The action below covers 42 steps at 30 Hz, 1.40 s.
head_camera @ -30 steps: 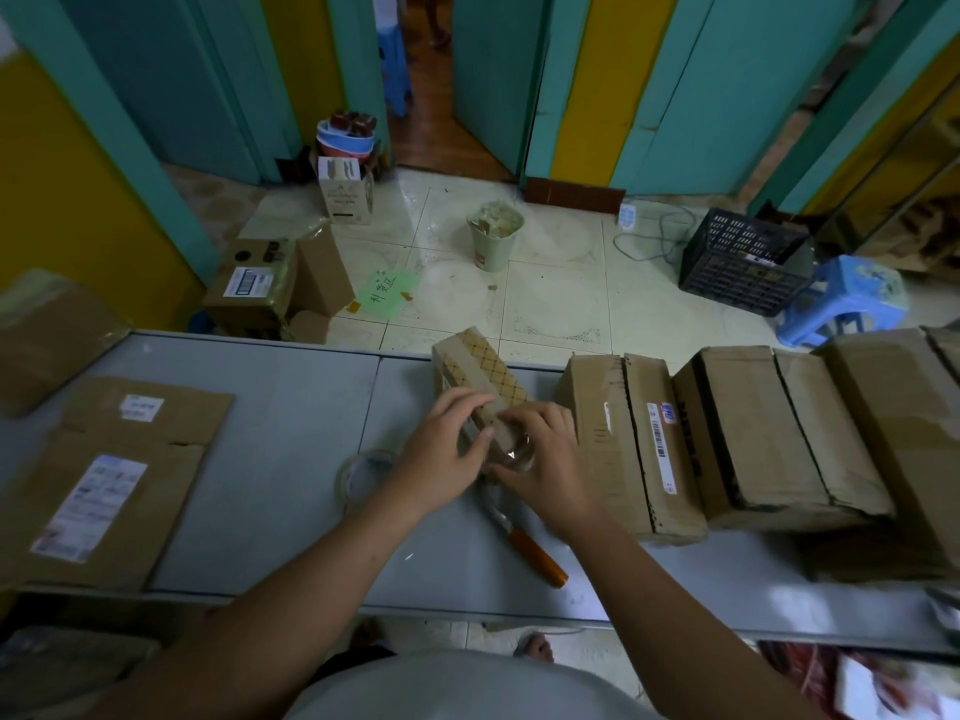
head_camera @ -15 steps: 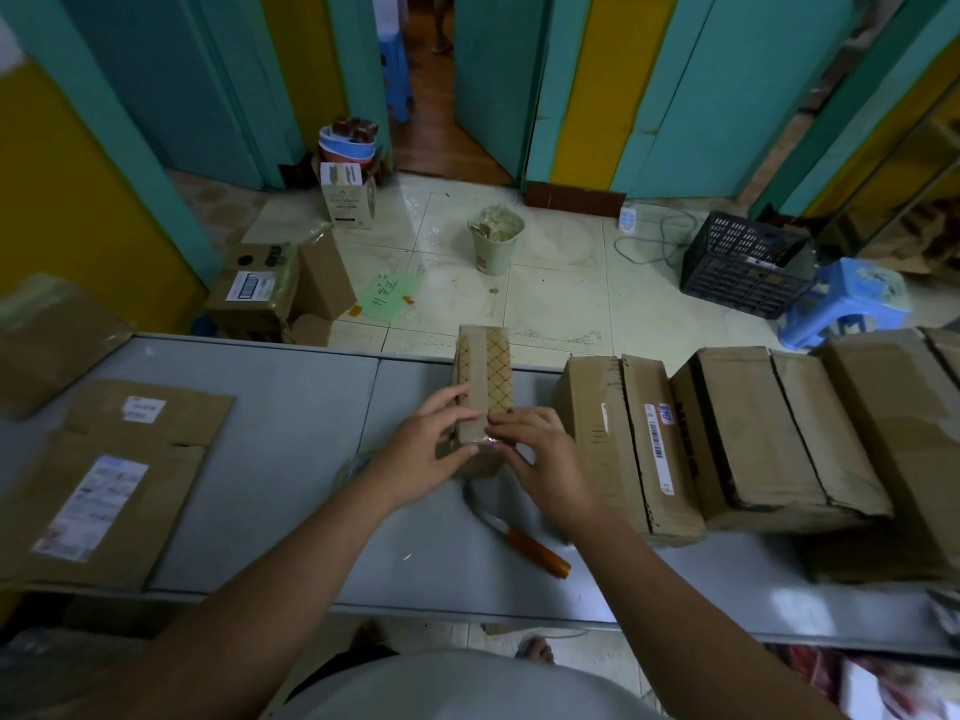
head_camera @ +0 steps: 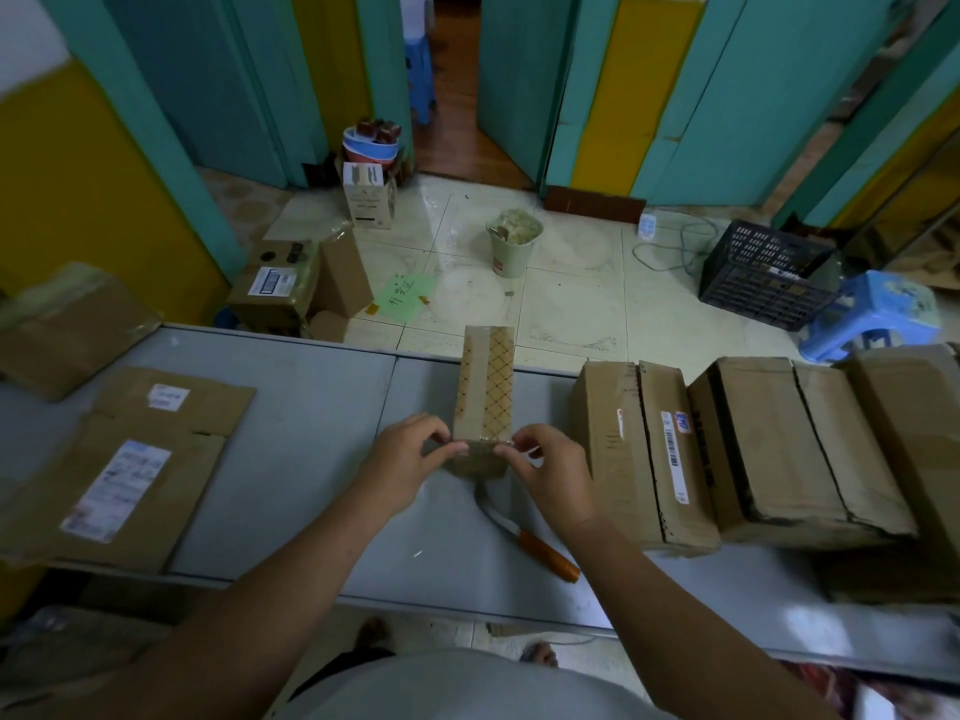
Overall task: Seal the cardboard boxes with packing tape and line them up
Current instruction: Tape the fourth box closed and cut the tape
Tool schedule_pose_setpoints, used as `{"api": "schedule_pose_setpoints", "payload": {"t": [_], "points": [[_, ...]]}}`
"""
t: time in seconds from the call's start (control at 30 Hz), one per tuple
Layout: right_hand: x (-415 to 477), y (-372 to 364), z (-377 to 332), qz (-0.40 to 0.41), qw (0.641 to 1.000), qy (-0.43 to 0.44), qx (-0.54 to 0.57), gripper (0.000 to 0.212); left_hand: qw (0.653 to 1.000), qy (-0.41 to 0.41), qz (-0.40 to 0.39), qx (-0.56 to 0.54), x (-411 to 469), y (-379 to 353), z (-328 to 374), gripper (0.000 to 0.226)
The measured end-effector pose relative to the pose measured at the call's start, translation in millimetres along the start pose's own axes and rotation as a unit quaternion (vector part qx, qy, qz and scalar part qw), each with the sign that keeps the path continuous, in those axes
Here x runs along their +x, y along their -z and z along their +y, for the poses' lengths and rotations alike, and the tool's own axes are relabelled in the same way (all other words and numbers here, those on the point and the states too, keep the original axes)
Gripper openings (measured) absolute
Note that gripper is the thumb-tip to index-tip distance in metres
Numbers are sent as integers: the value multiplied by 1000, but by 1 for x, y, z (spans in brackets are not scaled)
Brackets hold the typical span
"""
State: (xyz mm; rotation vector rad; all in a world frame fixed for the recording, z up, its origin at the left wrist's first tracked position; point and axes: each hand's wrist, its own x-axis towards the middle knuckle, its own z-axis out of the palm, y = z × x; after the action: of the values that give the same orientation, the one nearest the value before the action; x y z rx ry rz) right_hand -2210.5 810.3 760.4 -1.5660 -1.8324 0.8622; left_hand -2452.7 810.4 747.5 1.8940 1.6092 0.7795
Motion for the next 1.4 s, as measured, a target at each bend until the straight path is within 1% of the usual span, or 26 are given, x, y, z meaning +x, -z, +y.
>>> {"api": "schedule_pose_setpoints", "payload": {"t": [0.07,0.17,0.27,0.33,0.47,0.6,0.7,0.77,0.83,0.87,0.93,0.97,1.07,1.2,1.27,1.4], "points": [[2,-1,1,-13,999,7,-31,16,999,-16,-21,18,0,1,0,28],[7,-1,6,-18,997,31,-71,23,999,-30,-29,34,1,3,0,20],[9,1,9,-30,994,56,-84,39,997,-28,-47,47,1,4,1,19],[11,3,10,-32,994,63,-82,44,997,-32,-52,49,1,5,2,20],[9,7,13,-34,994,64,-76,35,996,-37,-62,44,4,10,6,18],[-4,11,12,-34,993,96,-62,38,994,-29,-96,40,5,16,6,26],[-11,17,10,-39,995,78,-40,30,991,-37,-118,40,4,22,8,21],[-8,23,9,-48,996,64,-31,24,990,-46,-133,31,4,26,9,14],[-1,30,7,-63,996,51,-37,26,986,-50,-154,28,4,29,10,7],[3,34,5,-77,995,47,-44,27,986,-51,-159,30,4,30,10,10],[11,38,2,-106,991,49,-60,30,985,-50,-161,43,5,32,10,17],[14,40,0,-118,990,51,-66,33,985,-53,-159,51,6,32,11,16],[19,41,-5,-132,987,46,-79,41,984,-80,-144,66,10,34,12,6],[22,40,-8,-143,985,48,-86,43,979,-125,-135,83,16,35,13,11],[24,37,-7,-143,984,52,-92,41,978,-137,-132,84,20,35,12,12],[25,26,-1,-112,985,74,-106,37,979,-141,-126,81,24,32,13,13]]}}
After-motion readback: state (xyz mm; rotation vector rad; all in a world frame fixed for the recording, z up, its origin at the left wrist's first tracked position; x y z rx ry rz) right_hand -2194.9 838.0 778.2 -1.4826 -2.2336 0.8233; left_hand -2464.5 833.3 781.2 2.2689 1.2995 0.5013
